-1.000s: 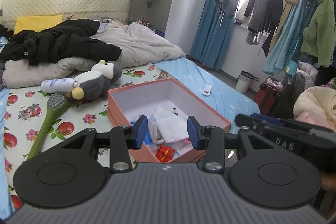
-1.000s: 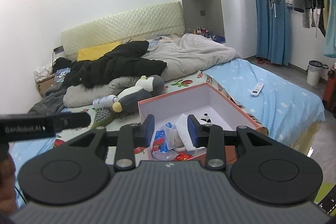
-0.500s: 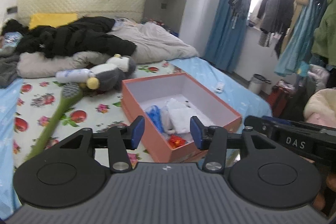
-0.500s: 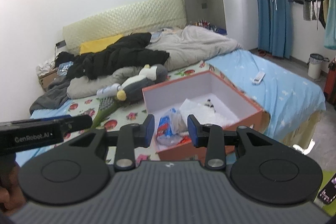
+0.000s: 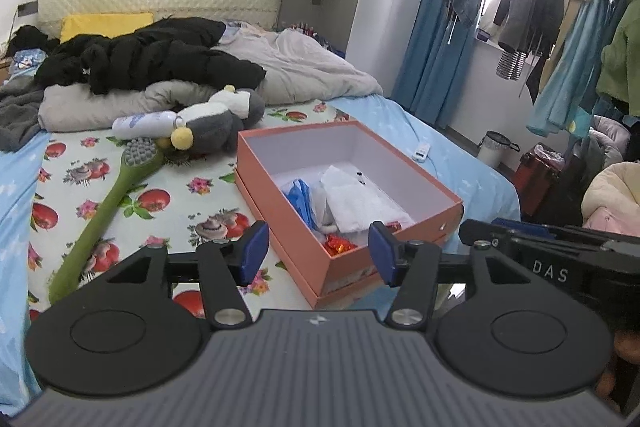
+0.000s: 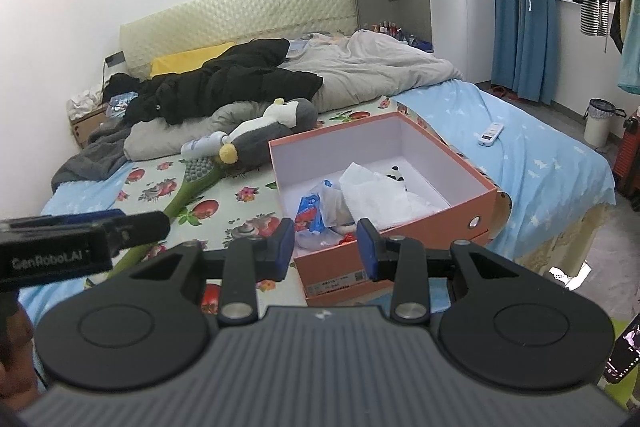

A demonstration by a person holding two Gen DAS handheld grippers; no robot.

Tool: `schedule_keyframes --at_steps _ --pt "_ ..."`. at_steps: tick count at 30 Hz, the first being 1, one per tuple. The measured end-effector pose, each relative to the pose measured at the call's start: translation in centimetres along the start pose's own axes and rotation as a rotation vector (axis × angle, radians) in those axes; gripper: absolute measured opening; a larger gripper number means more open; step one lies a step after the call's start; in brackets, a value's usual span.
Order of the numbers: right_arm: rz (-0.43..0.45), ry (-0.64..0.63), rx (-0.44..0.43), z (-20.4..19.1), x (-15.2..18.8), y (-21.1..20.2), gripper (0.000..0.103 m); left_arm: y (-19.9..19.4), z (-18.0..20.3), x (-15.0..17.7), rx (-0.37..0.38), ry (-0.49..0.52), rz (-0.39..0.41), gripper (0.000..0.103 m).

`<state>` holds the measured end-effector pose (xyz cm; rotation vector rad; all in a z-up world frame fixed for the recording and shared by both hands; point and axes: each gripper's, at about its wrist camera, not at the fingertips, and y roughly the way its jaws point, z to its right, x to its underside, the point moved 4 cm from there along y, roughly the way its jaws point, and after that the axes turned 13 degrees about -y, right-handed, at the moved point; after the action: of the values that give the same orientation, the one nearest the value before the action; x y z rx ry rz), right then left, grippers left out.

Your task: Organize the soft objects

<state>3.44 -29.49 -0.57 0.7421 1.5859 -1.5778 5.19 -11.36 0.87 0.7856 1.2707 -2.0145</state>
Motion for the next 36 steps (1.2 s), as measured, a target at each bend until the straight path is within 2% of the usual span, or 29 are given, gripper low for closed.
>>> schedule_keyframes --at_steps 3,5,7,9,10,11,12,21,36 --pt "0.0 0.001 -0.007 0.0 0.0 0.0 0.037 0.0 -0.3 0.2 -0.007 -0.009 -0.01 0.064" --pt "0.004 0.001 -0.007 0.0 0.1 0.0 0.038 0.0 -0.6 0.2 -0.012 -0.023 -0.013 0.073" --pt "0.002 -0.003 -0.009 0.1 0.1 0.0 0.038 -0.2 -1.0 0.1 -0.016 -0.04 -0.008 0.087" --pt "-0.005 -0.003 -0.008 0.2 0.1 0.2 0.055 -0.4 -1.3 0.0 -0.016 -0.049 -0.002 0.092" --pt "-0.007 -0.001 0.003 0.3 0.0 0.2 0.074 -0.5 -1.5 0.0 -0.02 -0.053 0.0 0.095" --pt "-0.005 -0.002 0.012 0.4 0.0 0.2 0.085 -0.5 -1.7 0.0 -0.029 -0.055 0.001 0.096" --pt "0.0 -0.005 0.015 0.4 0.0 0.2 0.087 -0.6 -1.8 -0.1 -0.041 -0.054 0.001 0.097" --pt "-0.028 -0.024 0.017 0.1 0.1 0.5 0.087 -1.5 -2.2 -0.4 -0.086 -0.041 0.016 0.102" --pt "-0.026 -0.024 0.053 0.4 -0.3 0.1 0.088 -1.0 -1.8 -1.1 -0.091 -0.031 -0.01 0.102"
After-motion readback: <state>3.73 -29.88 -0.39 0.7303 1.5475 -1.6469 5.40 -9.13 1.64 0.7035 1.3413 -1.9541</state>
